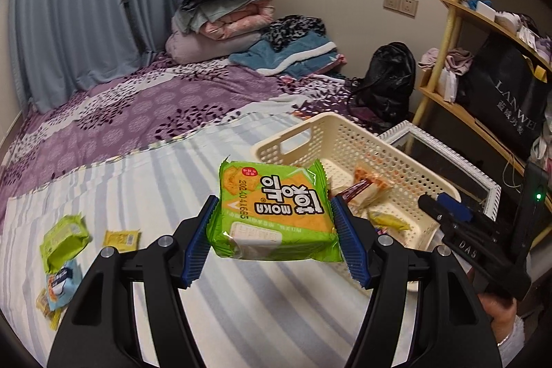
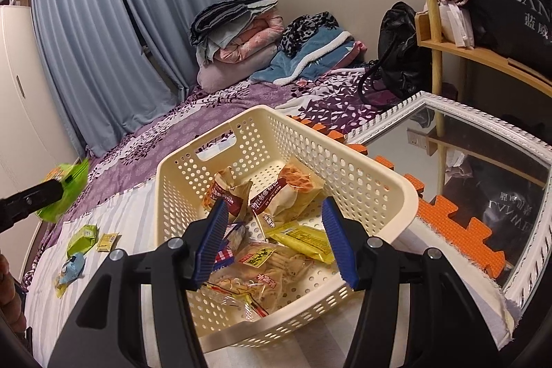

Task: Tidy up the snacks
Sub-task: 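Carry the green cracker pack into the basket and open the left gripper, then move both tools back toward the remaining snacks on the bed, then grasp the clear cake packet with the left gripper and lift it, then grasp the blue-and-white wafer pack with the right gripper while the left gripper holds the cake packet, then carry the wafer pack into the basket with the right gripper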

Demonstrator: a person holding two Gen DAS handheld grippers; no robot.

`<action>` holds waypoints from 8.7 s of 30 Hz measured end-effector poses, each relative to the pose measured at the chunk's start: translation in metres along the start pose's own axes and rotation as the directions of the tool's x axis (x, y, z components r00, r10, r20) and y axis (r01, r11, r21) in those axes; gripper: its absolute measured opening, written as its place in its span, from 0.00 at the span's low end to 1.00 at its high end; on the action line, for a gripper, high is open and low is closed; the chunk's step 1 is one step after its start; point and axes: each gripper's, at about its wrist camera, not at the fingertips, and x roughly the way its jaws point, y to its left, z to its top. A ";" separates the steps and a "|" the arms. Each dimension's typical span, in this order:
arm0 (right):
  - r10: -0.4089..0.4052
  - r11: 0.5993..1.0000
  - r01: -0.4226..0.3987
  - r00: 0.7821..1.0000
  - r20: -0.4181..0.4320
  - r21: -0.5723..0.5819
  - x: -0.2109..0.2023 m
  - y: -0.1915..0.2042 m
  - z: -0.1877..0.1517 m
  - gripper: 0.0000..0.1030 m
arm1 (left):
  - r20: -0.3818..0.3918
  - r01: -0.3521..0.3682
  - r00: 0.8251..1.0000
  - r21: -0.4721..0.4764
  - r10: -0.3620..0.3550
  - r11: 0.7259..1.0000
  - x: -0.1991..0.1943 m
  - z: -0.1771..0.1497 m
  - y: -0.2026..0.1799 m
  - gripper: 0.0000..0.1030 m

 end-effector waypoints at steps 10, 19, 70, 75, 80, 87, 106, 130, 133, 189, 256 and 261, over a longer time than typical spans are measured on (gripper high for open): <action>0.013 1.000 -0.013 1.000 0.002 0.026 -0.002 -0.010 0.000 0.55 | -0.031 0.079 0.997 0.084 -0.077 0.993 0.036 0.021 -0.052 0.65; 0.017 0.999 -0.017 1.000 -0.001 0.036 0.000 -0.013 0.000 0.55 | -0.050 0.113 0.993 0.121 -0.107 0.986 0.058 0.031 -0.073 0.81; 0.228 0.949 -0.247 0.967 -0.115 -0.193 -0.010 0.133 -0.031 0.67 | -0.039 -0.148 0.989 -0.257 0.143 0.955 -0.012 -0.030 0.128 0.93; 0.252 0.936 -0.280 0.956 -0.148 -0.215 -0.007 0.157 -0.043 0.87 | -0.056 -0.194 0.981 -0.319 0.186 0.928 -0.025 -0.050 0.165 0.93; 0.268 0.915 -0.308 0.946 -0.181 -0.259 -0.008 0.180 -0.054 0.87 | -0.076 -0.247 0.969 -0.378 0.236 0.892 -0.040 -0.071 0.204 0.93; 0.280 0.897 -0.341 0.931 -0.233 -0.283 -0.001 0.204 -0.066 0.87 | -0.101 -0.312 0.949 -0.460 0.300 0.832 -0.063 -0.099 0.255 0.93; 0.293 0.850 -0.401 0.899 -0.326 -0.342 0.006 0.249 -0.089 0.88 | -0.277 -0.500 0.863 -0.598 0.424 0.627 -0.072 -0.182 0.364 0.93; 0.276 0.816 -0.432 0.876 -0.396 -0.385 0.018 0.277 -0.109 0.88 | -0.404 -0.574 0.819 -0.566 0.408 0.591 -0.035 -0.240 0.402 0.94; 0.279 0.806 -0.442 0.870 -0.407 -0.393 0.018 0.282 -0.112 0.88 | -0.408 -0.587 0.810 -0.556 0.421 0.589 -0.040 -0.242 0.404 0.94; 0.355 0.450 -0.794 0.580 -0.734 -0.410 0.172 0.544 -0.177 0.88 | -0.259 -0.494 0.863 -0.610 0.433 0.620 -0.105 -0.253 0.416 0.38; 0.382 0.780 -0.532 0.823 -0.421 -0.330 0.032 0.270 -0.064 0.58 | -0.062 -0.365 0.925 -0.418 0.375 0.832 -0.123 -0.151 0.265 0.38; 0.376 0.826 -0.480 0.860 -0.344 -0.296 0.023 0.231 -0.042 0.58 | -0.052 -0.342 0.935 -0.384 0.350 0.858 -0.113 -0.138 0.242 0.38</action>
